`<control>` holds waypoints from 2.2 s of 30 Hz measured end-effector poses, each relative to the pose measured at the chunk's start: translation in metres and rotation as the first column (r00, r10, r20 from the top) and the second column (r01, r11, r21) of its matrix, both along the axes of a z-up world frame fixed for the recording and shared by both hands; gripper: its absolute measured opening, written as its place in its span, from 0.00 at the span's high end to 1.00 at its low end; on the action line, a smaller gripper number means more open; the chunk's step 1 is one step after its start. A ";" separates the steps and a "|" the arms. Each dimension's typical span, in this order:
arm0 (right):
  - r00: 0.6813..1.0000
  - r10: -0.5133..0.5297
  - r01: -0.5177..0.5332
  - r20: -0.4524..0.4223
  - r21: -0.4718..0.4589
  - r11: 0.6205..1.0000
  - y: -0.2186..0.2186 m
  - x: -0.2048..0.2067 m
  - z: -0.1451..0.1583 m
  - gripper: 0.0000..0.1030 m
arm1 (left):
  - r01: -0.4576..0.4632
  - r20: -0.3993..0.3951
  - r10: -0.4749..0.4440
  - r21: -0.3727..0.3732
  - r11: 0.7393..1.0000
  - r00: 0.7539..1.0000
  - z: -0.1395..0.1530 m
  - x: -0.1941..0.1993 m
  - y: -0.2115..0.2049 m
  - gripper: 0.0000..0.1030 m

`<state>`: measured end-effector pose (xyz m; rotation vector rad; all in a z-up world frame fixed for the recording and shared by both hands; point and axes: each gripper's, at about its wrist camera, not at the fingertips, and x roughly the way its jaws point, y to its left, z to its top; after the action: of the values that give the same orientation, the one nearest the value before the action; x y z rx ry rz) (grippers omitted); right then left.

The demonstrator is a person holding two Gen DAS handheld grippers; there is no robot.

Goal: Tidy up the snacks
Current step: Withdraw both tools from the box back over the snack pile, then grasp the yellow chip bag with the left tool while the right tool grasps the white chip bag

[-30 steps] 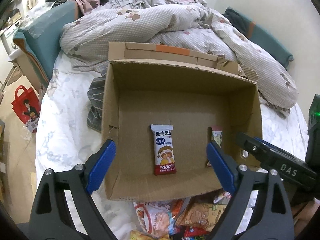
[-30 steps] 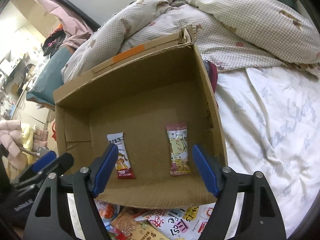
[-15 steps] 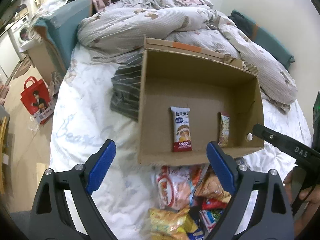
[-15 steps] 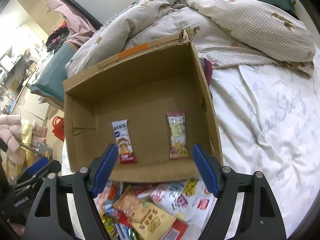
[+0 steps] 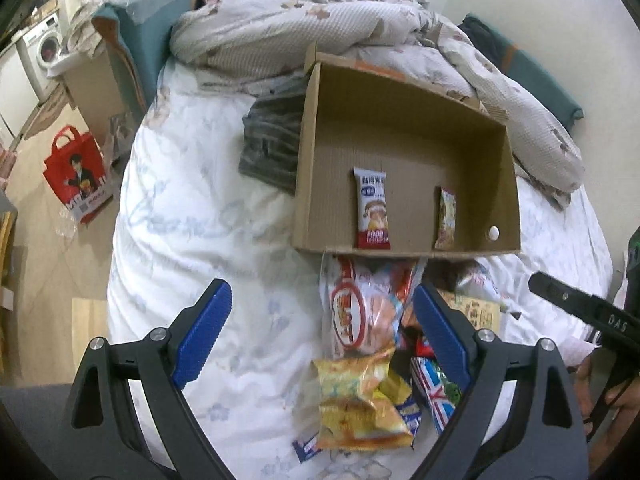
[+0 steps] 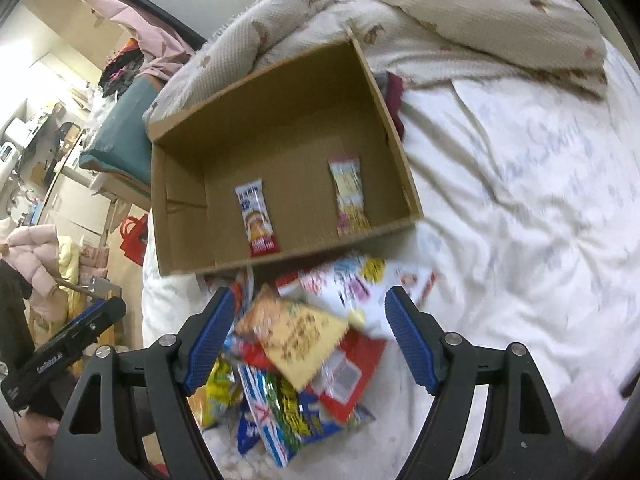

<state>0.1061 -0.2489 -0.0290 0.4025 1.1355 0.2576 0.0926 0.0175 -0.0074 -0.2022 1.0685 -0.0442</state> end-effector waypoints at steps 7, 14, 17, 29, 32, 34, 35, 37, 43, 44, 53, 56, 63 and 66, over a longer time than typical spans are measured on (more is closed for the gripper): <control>0.994 -0.074 0.078 -0.076 0.044 0.996 -0.008 -0.013 -0.017 0.23 | -0.022 -0.049 0.021 -0.022 0.999 0.999 -0.014 -0.007 0.008 0.12; 0.994 -0.067 0.069 -0.083 0.022 0.997 -0.001 -0.008 -0.021 0.23 | 0.075 -0.256 -0.095 -0.086 0.993 0.962 -0.060 -0.011 -0.013 0.12; 0.995 -0.059 0.060 -0.080 0.015 0.998 0.001 -0.008 -0.021 0.23 | 0.064 -0.345 -0.072 -0.035 0.997 0.936 -0.090 -0.016 -0.020 0.13; 0.994 -0.068 0.070 -0.084 0.022 0.997 -0.002 -0.004 -0.022 0.23 | 0.124 -0.390 -0.133 -0.049 0.991 0.911 -0.106 -0.017 -0.037 0.62; 0.987 -0.118 0.126 -0.109 0.069 0.990 -0.017 -0.001 -0.027 0.23 | 0.119 -0.372 -0.115 -0.011 0.993 0.921 -0.093 -0.019 -0.026 0.63; 0.979 -0.157 0.169 -0.133 0.080 0.982 -0.028 0.000 -0.033 0.23 | 0.119 -0.341 -0.106 0.018 0.993 0.934 -0.080 -0.019 -0.022 0.63; 0.972 -0.179 0.193 -0.152 0.080 0.978 -0.034 0.002 -0.038 0.23 | 0.124 -0.317 -0.108 0.031 0.992 0.942 -0.071 -0.021 -0.020 0.63; 0.956 -0.221 0.228 -0.194 0.015 0.974 -0.042 0.008 -0.047 0.23 | 0.123 -0.292 -0.103 0.049 0.991 0.951 -0.062 -0.023 -0.017 0.64; 0.943 -0.167 0.191 -0.288 0.057 0.980 -0.033 0.032 -0.072 0.08 | 0.104 -0.263 -0.090 0.038 0.994 0.960 -0.055 -0.025 -0.021 0.64; 0.941 -0.167 0.191 -0.295 0.053 0.980 -0.031 0.036 -0.076 0.07 | 0.098 -0.266 -0.085 0.033 0.995 0.960 -0.056 -0.025 -0.020 0.64; 0.902 -0.176 0.241 -0.394 0.120 0.963 -0.028 0.062 -0.119 0.07 | 0.081 -0.263 -0.075 0.013 0.997 0.962 -0.061 -0.017 -0.020 0.64; 0.911 -0.165 0.229 -0.379 0.130 0.965 -0.029 0.062 -0.120 0.34 | 0.066 -0.267 -0.062 0.006 0.998 0.962 -0.062 -0.016 -0.016 0.64; 0.929 -0.184 0.246 -0.320 0.167 0.955 -0.045 0.042 -0.096 0.59 | 0.060 -0.259 -0.060 -0.007 0.998 0.964 -0.060 -0.015 -0.015 0.64; 0.937 -0.196 0.252 -0.288 0.171 0.952 -0.053 0.027 -0.079 0.60 | 0.062 -0.250 -0.061 -0.007 0.998 0.966 -0.059 -0.017 -0.015 0.64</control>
<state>0.1335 -0.3018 -0.1085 0.7652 1.3198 0.1203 0.0760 0.0027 -0.0662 -0.1765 1.3272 -0.0752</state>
